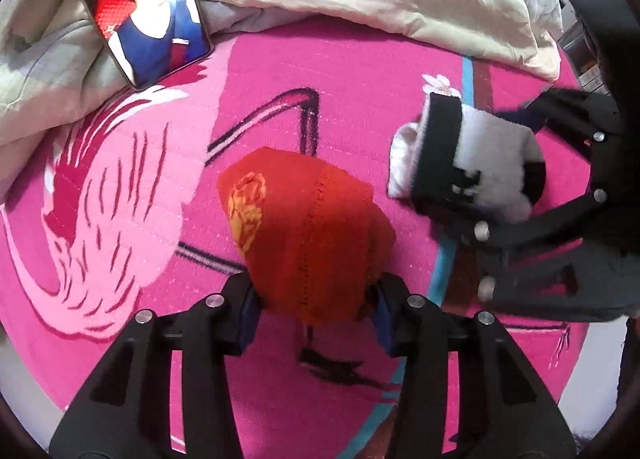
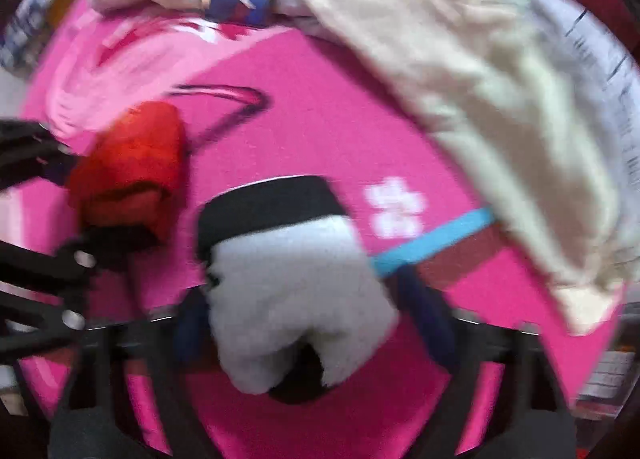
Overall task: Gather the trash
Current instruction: 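Grasp the red sock with the left tool while the right tool grasps the white black-banded sock, then carry both socks over the bin and open both tools to drop them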
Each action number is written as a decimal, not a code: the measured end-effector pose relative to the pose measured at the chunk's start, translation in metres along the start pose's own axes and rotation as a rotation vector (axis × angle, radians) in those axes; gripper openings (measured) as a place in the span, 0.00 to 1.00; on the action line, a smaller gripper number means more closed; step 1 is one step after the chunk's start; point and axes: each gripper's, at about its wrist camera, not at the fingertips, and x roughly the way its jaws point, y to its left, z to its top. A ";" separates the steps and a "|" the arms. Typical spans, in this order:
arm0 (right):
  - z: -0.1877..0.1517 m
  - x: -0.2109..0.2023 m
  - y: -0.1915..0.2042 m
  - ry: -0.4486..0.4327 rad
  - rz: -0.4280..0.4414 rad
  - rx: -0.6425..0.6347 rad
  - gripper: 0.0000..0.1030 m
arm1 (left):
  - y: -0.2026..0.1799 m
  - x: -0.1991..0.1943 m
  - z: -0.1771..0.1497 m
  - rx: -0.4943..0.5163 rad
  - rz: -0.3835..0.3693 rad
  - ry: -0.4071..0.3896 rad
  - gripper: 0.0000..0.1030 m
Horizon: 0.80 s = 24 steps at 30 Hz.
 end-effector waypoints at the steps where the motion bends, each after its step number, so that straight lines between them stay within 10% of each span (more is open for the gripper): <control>1: -0.001 -0.003 0.000 -0.010 0.000 -0.004 0.40 | 0.000 -0.002 -0.003 0.002 0.007 0.000 0.43; 5: -0.017 -0.026 0.002 -0.053 -0.021 -0.021 0.25 | -0.004 -0.016 -0.021 0.009 0.010 0.008 0.43; 24: -0.187 -0.087 0.012 -0.033 -0.013 0.250 0.25 | -0.139 -0.058 -0.078 0.237 0.077 -0.005 0.43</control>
